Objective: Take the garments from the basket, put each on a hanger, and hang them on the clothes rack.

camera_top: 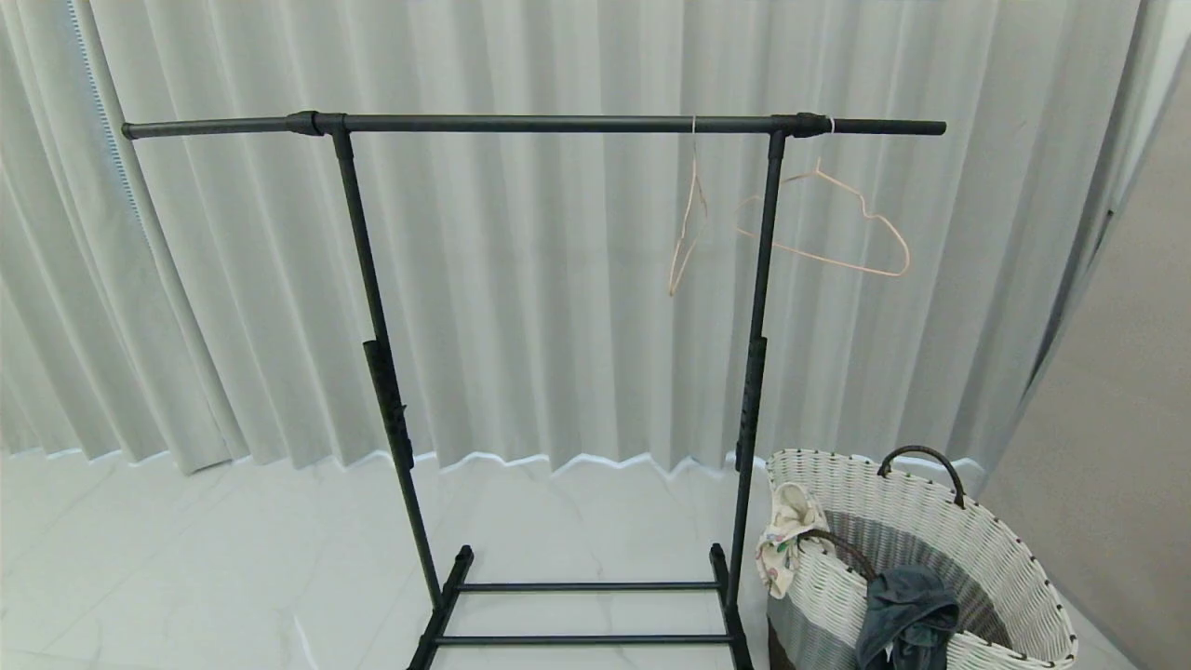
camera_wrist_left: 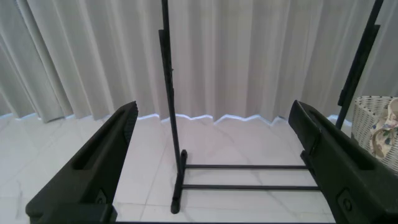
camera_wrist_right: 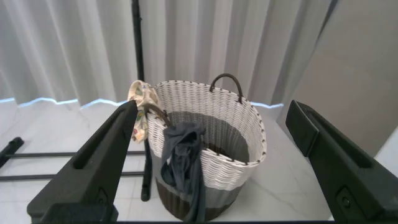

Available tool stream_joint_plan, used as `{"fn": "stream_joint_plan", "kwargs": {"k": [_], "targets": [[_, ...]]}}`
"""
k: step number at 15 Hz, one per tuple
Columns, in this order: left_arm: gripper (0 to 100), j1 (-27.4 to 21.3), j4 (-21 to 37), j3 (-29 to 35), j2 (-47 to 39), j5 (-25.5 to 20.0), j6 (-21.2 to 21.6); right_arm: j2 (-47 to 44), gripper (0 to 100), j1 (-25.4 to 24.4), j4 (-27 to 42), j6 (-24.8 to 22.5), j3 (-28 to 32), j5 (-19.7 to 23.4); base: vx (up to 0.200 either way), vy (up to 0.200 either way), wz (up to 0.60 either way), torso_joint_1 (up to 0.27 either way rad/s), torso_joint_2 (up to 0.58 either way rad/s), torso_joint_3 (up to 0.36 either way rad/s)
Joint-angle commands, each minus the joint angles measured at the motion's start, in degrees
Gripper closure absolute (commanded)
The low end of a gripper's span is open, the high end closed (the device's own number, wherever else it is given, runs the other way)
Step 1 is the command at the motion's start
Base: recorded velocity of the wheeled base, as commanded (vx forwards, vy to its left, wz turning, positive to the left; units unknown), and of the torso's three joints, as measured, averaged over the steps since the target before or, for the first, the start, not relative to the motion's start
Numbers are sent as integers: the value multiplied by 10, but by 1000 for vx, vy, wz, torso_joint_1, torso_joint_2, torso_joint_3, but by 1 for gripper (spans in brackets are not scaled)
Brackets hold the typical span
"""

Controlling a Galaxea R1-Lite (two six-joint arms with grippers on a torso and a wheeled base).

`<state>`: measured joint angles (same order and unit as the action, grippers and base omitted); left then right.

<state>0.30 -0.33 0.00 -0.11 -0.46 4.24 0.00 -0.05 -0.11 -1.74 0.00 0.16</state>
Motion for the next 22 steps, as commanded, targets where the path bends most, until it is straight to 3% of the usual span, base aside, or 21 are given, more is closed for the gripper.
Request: {"fn": "stream_joint_plan", "kwargs": {"k": [1, 4, 15, 20, 21, 22], "targets": [[0, 0, 0, 0, -1, 0, 1, 0, 0, 0, -1, 0, 0, 0, 0, 0, 0, 0, 0, 0], [0, 0, 0, 0, -1, 0, 2, 0, 0, 0, -1, 0, 0, 0, 0, 0, 0, 0, 0, 0], [0, 0, 0, 0, -1, 0, 1, 0, 0, 0, 0, 5, 0, 0, 200, 0, 0, 3, 0, 4], [0, 0, 0, 0, -1, 0, -1, 0, 0, 0, -1, 12, 0, 0, 0, 0, 0, 0, 0, 0], [0, 0, 0, 0, -1, 0, -14, 0, 0, 0, -10, 14, 7, 10, 0, 0, 0, 0, 0, 0], [0, 0, 0, 0, -1, 0, -18, -30, 0, -11, -9, 34, 76, 44, 0, 0, 0, 0, 0, 0]]}}
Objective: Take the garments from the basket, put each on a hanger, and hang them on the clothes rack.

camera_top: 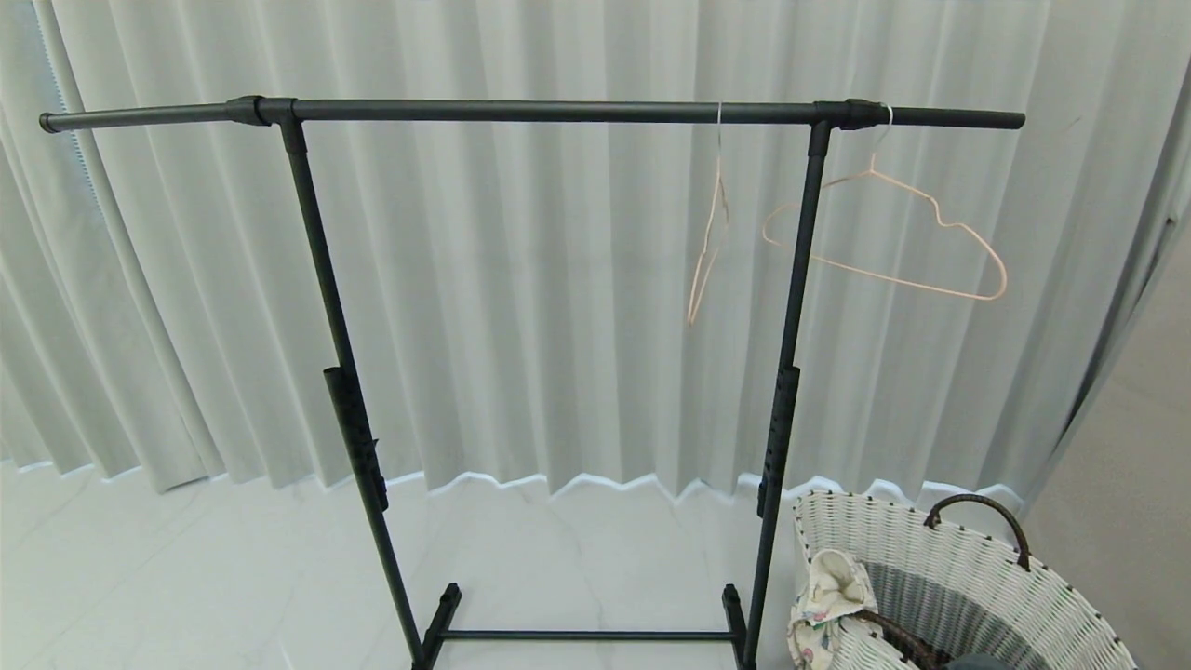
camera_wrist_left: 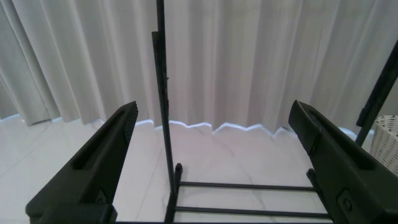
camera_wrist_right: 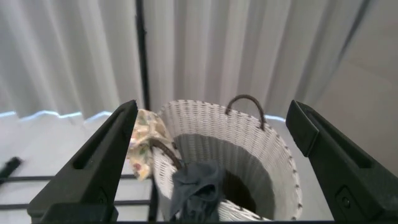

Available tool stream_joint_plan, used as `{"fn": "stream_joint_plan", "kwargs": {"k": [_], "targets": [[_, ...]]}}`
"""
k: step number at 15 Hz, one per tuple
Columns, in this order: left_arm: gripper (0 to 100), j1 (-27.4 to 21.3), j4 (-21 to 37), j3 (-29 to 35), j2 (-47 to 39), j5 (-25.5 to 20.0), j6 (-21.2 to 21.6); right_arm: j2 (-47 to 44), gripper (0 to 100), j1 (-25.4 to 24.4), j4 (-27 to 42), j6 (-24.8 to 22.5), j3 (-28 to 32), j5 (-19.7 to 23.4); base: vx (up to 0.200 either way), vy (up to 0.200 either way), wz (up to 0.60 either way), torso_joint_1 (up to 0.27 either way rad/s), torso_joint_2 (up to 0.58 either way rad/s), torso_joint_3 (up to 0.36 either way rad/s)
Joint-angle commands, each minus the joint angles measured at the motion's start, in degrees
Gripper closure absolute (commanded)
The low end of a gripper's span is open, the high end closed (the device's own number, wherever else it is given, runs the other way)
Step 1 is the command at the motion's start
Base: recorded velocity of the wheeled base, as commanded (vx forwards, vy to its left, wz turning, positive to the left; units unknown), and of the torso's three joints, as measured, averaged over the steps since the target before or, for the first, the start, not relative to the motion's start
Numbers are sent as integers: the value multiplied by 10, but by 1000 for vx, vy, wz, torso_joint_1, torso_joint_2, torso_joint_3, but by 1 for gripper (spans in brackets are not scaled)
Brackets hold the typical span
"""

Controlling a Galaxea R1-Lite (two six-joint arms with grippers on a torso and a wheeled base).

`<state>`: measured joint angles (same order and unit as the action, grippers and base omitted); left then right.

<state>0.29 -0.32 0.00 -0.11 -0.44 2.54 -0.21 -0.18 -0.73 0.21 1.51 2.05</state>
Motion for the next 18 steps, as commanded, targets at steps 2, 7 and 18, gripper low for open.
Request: {"fn": "stream_joint_plan", "kwargs": {"k": [2, 7, 18], "targets": [[0, 1, 0, 0, -1, 0, 2, -146, 0, -39, 12, 12, 161, 25, 0, 0, 0, 0, 0, 0], [0, 1, 0, 0, -1, 0, 1, -544, 0, 36, -2, -232, 267, 13, 0, 0, 0, 0, 0, 0], [0, 1, 0, 0, -1, 0, 2, -776, 0, 99, -139, -464, 105, 19, 0, 0, 0, -23, 39, 16]]}}
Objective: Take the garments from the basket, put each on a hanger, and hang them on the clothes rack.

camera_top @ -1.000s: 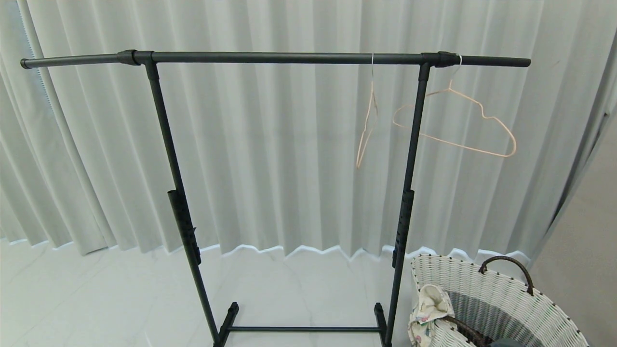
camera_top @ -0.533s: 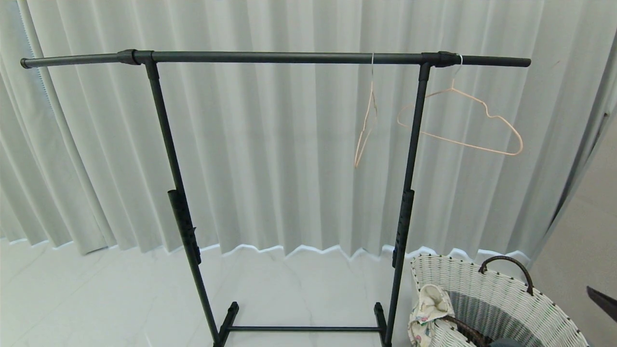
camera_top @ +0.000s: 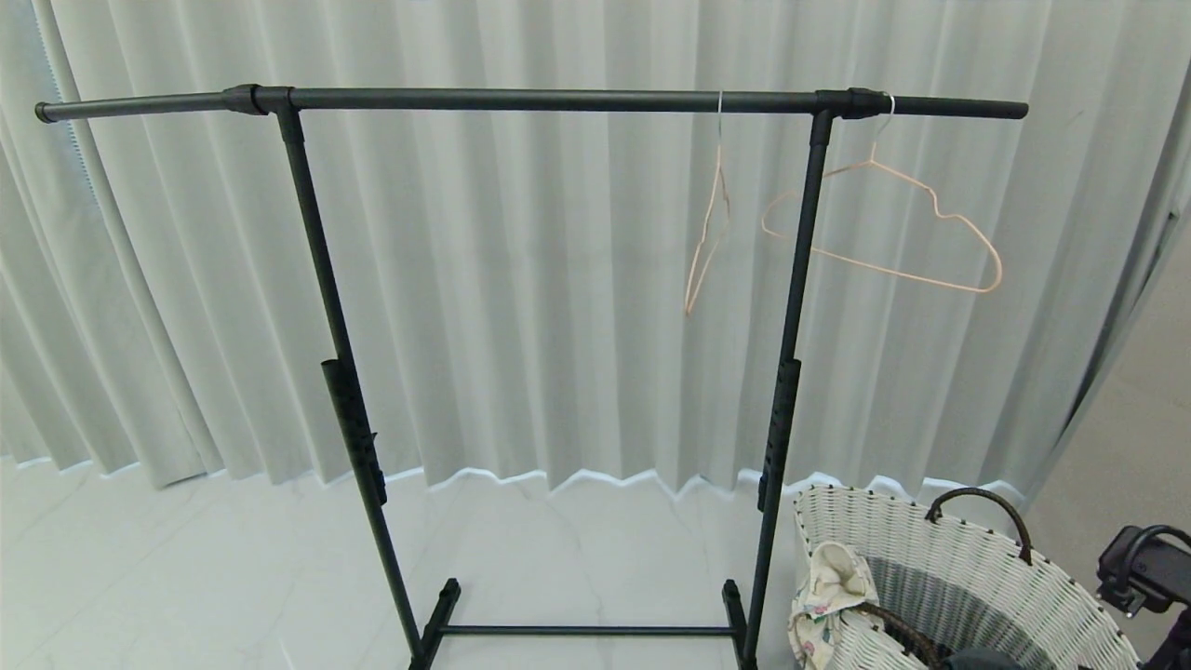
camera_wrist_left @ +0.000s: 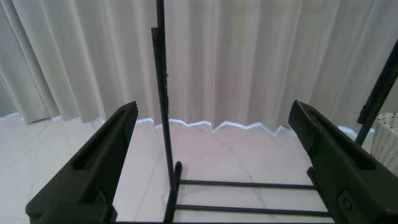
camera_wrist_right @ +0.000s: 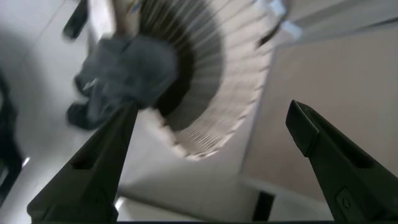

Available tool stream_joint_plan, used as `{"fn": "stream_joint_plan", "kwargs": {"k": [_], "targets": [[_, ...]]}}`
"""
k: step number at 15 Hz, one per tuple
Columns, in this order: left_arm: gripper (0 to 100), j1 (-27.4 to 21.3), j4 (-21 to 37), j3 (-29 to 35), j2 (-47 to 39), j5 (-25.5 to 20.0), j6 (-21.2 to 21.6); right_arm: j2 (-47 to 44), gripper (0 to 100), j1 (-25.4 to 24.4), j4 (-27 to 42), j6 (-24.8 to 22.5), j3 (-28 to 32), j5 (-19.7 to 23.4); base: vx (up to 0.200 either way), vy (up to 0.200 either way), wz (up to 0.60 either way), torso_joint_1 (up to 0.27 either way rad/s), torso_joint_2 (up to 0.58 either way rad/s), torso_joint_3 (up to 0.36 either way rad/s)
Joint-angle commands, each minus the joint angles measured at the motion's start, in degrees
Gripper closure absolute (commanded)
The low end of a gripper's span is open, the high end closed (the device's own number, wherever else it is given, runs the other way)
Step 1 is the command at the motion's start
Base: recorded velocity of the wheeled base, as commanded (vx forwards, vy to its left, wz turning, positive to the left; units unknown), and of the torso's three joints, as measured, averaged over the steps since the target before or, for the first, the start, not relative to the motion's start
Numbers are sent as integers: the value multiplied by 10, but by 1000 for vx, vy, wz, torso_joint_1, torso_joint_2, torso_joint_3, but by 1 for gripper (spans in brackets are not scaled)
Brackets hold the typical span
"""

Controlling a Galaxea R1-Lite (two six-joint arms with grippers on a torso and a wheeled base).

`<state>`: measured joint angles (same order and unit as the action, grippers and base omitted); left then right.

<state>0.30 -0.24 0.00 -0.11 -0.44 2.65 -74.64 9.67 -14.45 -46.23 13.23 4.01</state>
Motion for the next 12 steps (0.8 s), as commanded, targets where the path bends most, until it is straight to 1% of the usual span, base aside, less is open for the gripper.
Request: {"fn": "stream_joint_plan", "kwargs": {"k": [1, 2, 3, 5, 7, 10, 12], "targets": [[0, 0, -1, 0, -1, 1, 0, -46, 0, 2, -2, -1, -11, -1, 0, 0, 0, -163, 339, 183], [0, 0, -1, 0, -1, 0, 0, -60, 0, 4, -7, -4, -11, -5, 0, 0, 0, -193, 325, 183], [0, 0, -1, 0, -1, 0, 0, -81, 0, 9, -14, -18, -12, -11, 0, 0, 0, -193, 359, 193], [0, 0, -1, 0, -1, 0, 1, -127, 0, 32, -47, -58, -12, -10, 0, 0, 0, -139, 373, 154], [0, 0, -1, 0, -1, 0, 2, -183, 0, 45, -106, -85, -19, -9, 0, 0, 0, -46, 144, 36], [0, 0, -1, 0, -1, 1, 3, -268, 0, 44, -212, -98, -50, -5, 0, 0, 0, -6, 22, 15], [0, 0, -1, 0, -1, 1, 3, -317, 0, 45, -279, -99, -65, 6, 0, 0, 0, 0, 0, 0]]}}
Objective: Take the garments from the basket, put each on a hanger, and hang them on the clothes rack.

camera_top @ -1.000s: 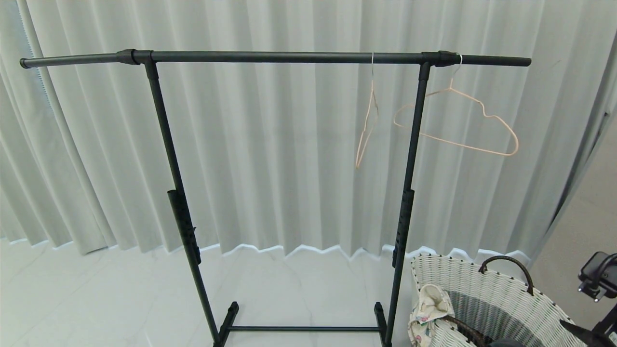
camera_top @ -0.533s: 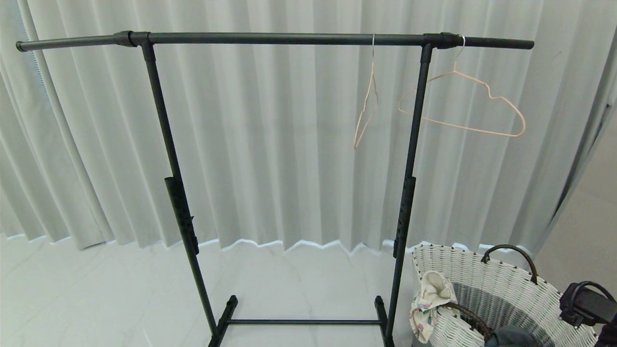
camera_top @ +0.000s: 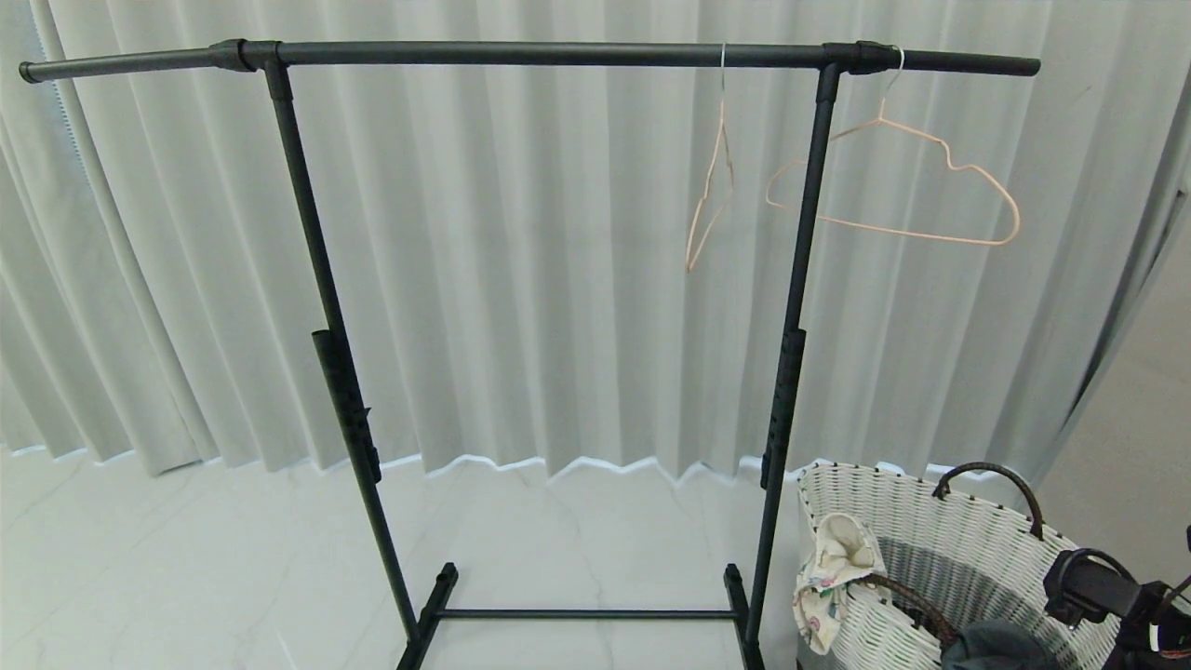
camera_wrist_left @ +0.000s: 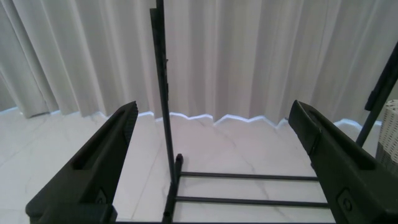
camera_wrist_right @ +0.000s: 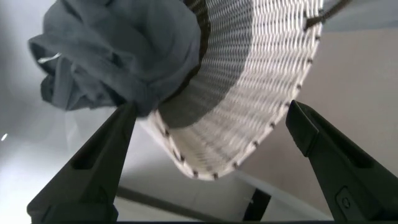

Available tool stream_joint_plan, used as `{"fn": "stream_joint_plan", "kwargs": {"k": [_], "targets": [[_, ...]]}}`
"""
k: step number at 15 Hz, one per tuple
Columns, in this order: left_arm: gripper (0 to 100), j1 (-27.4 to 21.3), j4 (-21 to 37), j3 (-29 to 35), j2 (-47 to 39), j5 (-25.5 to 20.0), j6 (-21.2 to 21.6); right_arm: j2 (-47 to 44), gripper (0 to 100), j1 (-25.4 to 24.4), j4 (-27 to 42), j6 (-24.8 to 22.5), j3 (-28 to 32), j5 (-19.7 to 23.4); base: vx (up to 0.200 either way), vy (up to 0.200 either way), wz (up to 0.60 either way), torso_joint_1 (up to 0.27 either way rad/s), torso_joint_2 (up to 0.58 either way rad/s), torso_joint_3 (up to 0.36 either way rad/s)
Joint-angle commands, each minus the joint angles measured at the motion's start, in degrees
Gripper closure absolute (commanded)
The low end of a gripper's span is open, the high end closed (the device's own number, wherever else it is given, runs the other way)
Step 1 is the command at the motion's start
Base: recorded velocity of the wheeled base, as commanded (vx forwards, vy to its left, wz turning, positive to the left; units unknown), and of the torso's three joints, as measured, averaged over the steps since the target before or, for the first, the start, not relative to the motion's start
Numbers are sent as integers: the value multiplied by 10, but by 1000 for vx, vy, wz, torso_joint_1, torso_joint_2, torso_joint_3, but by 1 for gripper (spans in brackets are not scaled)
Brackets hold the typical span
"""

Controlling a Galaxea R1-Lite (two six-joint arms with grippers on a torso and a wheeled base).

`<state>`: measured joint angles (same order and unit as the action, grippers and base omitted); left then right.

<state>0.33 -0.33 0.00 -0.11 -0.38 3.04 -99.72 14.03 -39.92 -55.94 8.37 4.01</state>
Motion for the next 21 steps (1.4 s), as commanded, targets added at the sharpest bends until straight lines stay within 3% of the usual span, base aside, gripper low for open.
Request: {"fn": "stream_joint_plan", "kwargs": {"k": [1, 10, 14, 18, 21], "targets": [[0, 0, 0, 0, -1, 0, 0, -83, 0, 1, -50, -2, -20, 9, 0, 0, 0, 0, 0, 0], [0, 0, 0, 0, -1, 0, 1, -102, 0, 4, -62, -20, -23, 35, 0, 0, 0, 0, 0, 0], [0, 0, 0, 0, -1, 0, 10, -122, 0, 52, -63, -22, 9, 33, 0, 0, 0, 0, 0, 0], [0, 0, 0, 0, -1, 0, 10, -129, 0, 57, -74, -17, 9, 37, 0, 0, 0, 0, 0, 0], [0, 0, 0, 0, -1, 0, 10, -131, 0, 57, -84, -16, 7, 66, 0, 0, 0, 0, 0, 0]]}}
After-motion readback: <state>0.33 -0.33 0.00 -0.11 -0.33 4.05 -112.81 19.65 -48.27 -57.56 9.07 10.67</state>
